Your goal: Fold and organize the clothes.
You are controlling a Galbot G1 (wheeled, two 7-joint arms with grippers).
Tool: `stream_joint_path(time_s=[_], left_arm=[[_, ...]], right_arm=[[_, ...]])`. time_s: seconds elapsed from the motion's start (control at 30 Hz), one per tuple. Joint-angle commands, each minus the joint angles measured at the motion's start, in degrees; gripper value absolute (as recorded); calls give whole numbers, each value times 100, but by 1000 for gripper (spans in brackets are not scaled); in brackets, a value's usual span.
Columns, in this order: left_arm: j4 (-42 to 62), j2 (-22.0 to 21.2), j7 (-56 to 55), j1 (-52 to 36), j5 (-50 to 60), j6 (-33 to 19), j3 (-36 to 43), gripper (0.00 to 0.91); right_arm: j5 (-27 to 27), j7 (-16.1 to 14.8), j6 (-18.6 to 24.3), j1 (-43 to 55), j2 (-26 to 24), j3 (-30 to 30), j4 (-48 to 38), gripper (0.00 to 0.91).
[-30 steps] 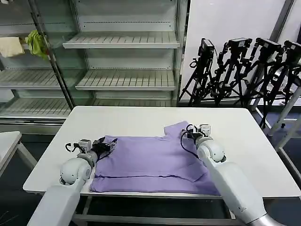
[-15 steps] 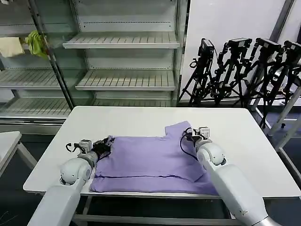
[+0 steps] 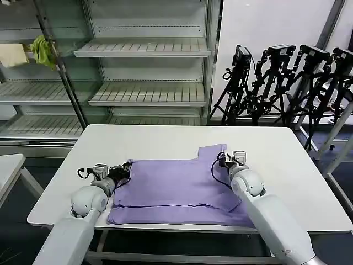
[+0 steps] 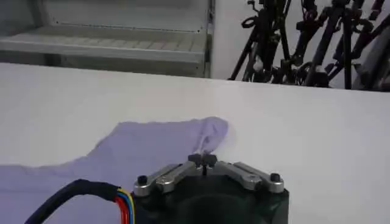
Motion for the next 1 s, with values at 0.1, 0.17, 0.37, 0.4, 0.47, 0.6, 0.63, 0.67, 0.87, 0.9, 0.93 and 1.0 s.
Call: stream_joint_path(time_s=[0.1,0.17,0.37,0.4,0.47,0.6,0.63,0.67,0.87,0.9,0.93,1.0], left_arm=[[-73,17,12,47,16,0,-28,0],[-93,21,12,67,18,-1,-36,0],[-167,25,13,105,25,-30,-63,0],[-176,22,12,107,26,-34,-69,0],[-215,20,9,107,28,-52,-97,0],[-302,38,11,136,4,-52,-152,0],[-328,48,11,153,0,-52,-170,0],[-344,58,13,171,1,-52,-183,0],[-486,78,14,283,-4,-49,-248,10],[-511,83,14,303,-5,-48,-259,10],[-552,85,14,326,-9,-48,-277,0],[-600,96,14,364,-21,-47,-307,10]], right_arm=[[-10,-8,-9,-24,1,-5,22,0],[-20,-11,-8,-31,5,-5,32,0],[-82,-45,-5,-67,36,22,102,0],[-86,-50,-4,-70,40,31,120,0],[-92,-69,17,-94,45,76,205,0],[-77,-48,3,-163,19,185,430,0],[-60,-36,-4,-201,-9,228,567,0],[-46,-35,-5,-223,-30,254,647,0],[53,-10,-8,-316,-190,415,1006,0],[58,-7,-8,-328,-209,443,1038,0],[65,-9,-7,-348,-234,485,1095,0],[102,-5,-9,-377,-283,545,1164,0]])
